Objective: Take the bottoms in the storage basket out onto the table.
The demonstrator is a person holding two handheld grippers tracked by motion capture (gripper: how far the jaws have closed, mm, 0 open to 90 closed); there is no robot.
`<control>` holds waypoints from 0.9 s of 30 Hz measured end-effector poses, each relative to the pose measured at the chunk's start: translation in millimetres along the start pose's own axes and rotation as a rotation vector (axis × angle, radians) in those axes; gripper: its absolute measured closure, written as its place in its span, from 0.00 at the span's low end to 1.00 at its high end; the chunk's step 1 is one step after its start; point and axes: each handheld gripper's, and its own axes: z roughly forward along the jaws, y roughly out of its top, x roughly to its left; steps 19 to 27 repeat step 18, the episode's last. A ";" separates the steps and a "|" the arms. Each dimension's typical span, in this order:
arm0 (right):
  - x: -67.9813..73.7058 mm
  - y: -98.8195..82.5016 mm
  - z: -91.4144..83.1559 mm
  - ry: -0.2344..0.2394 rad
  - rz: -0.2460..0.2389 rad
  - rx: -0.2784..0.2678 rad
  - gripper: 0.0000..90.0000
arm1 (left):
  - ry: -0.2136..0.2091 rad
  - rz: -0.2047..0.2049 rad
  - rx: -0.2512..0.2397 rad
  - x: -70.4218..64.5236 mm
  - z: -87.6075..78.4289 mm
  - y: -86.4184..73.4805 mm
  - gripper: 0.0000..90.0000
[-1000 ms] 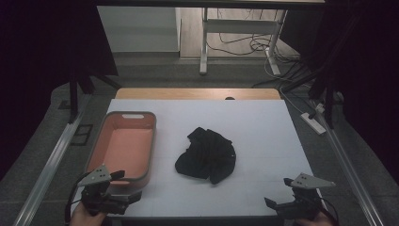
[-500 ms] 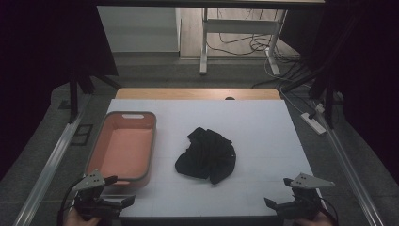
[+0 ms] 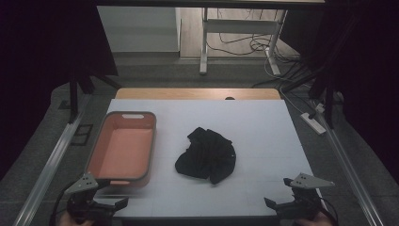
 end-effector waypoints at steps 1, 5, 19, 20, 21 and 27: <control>0.1 0.0 0.0 0.000 0.000 0.000 0.00 | 0.000 0.000 0.002 0.3 -0.6 -0.5 0.00; 0.1 0.2 0.2 0.000 -0.001 -0.001 0.00 | 0.007 -0.001 0.015 0.4 -2.5 -2.6 0.00; 1.2 1.1 1.4 -0.002 -0.015 0.008 0.00 | 0.020 -0.030 0.065 4.5 -6.9 -8.3 0.00; 1.2 1.1 1.4 -0.002 -0.015 0.008 0.00 | 0.020 -0.030 0.065 4.5 -6.9 -8.3 0.00; 1.2 1.1 1.4 -0.002 -0.015 0.008 0.00 | 0.020 -0.030 0.065 4.5 -6.9 -8.3 0.00; 1.2 1.1 1.4 -0.002 -0.015 0.008 0.00 | 0.020 -0.030 0.065 4.5 -6.9 -8.3 0.00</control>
